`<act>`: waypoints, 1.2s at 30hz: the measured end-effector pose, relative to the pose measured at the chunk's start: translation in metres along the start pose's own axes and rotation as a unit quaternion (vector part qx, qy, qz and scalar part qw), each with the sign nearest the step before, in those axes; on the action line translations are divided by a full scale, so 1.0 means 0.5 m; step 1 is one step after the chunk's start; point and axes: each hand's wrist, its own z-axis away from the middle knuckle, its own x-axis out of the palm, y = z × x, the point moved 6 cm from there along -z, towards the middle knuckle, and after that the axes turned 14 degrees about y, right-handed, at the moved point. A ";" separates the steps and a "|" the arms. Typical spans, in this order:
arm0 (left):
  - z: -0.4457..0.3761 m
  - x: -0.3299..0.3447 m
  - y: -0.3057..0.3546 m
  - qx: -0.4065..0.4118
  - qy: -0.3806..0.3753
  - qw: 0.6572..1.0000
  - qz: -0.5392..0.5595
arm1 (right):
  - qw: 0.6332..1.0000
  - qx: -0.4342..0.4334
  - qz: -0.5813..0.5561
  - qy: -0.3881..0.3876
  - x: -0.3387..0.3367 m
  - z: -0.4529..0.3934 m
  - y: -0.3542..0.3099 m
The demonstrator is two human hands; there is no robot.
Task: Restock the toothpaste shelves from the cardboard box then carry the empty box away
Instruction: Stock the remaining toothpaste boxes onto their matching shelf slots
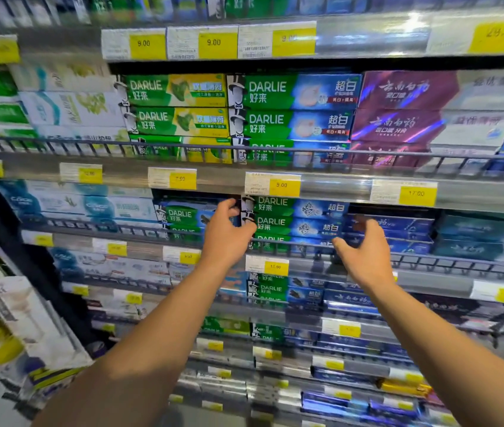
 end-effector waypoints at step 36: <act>0.987 0.565 -0.080 -0.020 -0.390 0.918 -0.063 | 0.929 0.255 0.254 -0.087 -0.718 0.567 0.758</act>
